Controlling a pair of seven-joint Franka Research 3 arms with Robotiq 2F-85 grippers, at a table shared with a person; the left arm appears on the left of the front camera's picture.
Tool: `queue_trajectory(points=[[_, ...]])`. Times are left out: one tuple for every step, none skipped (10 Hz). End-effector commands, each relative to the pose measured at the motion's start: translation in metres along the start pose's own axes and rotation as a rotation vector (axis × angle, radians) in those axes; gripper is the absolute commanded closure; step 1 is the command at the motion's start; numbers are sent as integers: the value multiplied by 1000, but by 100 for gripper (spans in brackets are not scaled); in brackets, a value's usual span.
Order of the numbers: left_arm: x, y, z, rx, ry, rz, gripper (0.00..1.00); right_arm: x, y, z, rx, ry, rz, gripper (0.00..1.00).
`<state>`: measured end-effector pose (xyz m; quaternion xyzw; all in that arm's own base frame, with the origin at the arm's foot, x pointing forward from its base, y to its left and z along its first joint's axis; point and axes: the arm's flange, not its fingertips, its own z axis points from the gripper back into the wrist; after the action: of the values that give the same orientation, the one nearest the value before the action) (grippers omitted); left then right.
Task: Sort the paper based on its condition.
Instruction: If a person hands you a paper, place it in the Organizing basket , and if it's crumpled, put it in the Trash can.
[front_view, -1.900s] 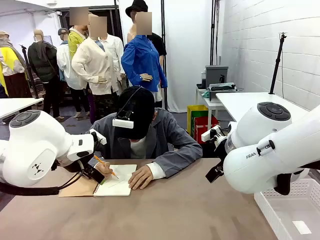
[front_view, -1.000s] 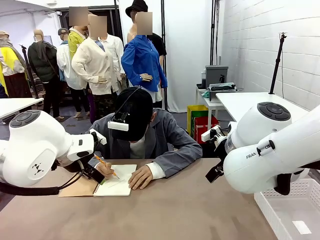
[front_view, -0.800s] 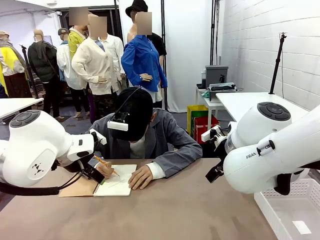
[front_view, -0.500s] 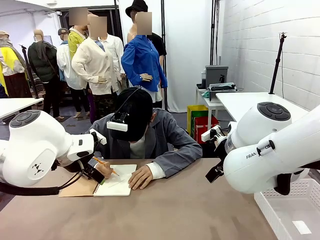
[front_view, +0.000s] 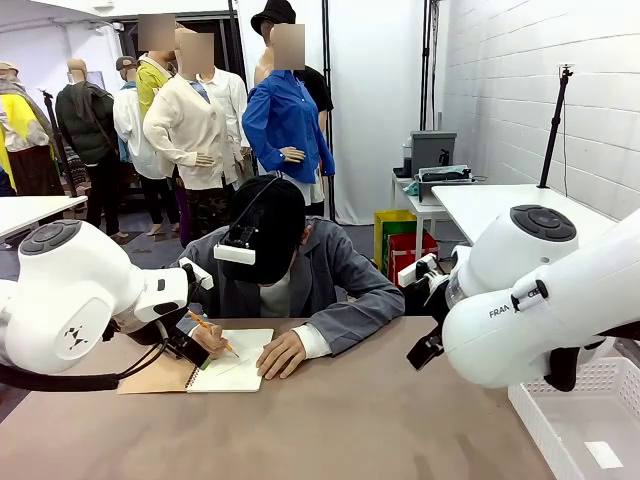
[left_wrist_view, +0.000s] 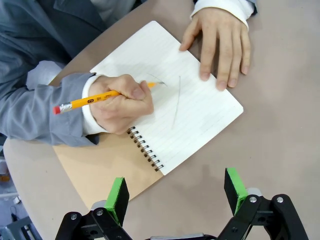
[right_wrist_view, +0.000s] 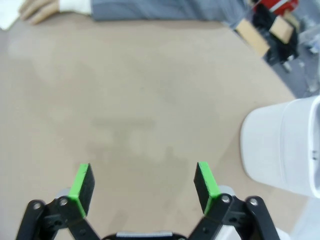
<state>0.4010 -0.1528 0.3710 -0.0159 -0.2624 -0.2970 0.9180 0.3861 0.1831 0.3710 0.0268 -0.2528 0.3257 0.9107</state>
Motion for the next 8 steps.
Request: queue_trajectory(points=[[2, 5, 13, -128, 28, -11, 0, 4, -1, 7, 107, 34, 42, 0], [2, 7, 21, -219, 44, -9, 0, 8, 2, 9, 159, 45, 44, 0], [2, 9, 32, -273, 56, -12, 0, 10, 4, 12, 171, 54, 54, 0], [1, 12, 46, -312, 53, -15, 0, 18, 10, 15, 187, 53, 71, 0], [-2, 15, 66, -356, 39, -36, 0, 28, 19, 22, 225, 47, 84, 0], [-2, 18, 86, -388, 35, -64, 0, 38, 24, 29, 228, 43, 96, 0], [-5, 23, 104, -399, 29, -99, 0, 49, 28, 41, 244, 39, 108, 0], [-7, 30, 128, -403, 1, -166, 0, 63, 34, 60, 259, 24, 147, 0]])
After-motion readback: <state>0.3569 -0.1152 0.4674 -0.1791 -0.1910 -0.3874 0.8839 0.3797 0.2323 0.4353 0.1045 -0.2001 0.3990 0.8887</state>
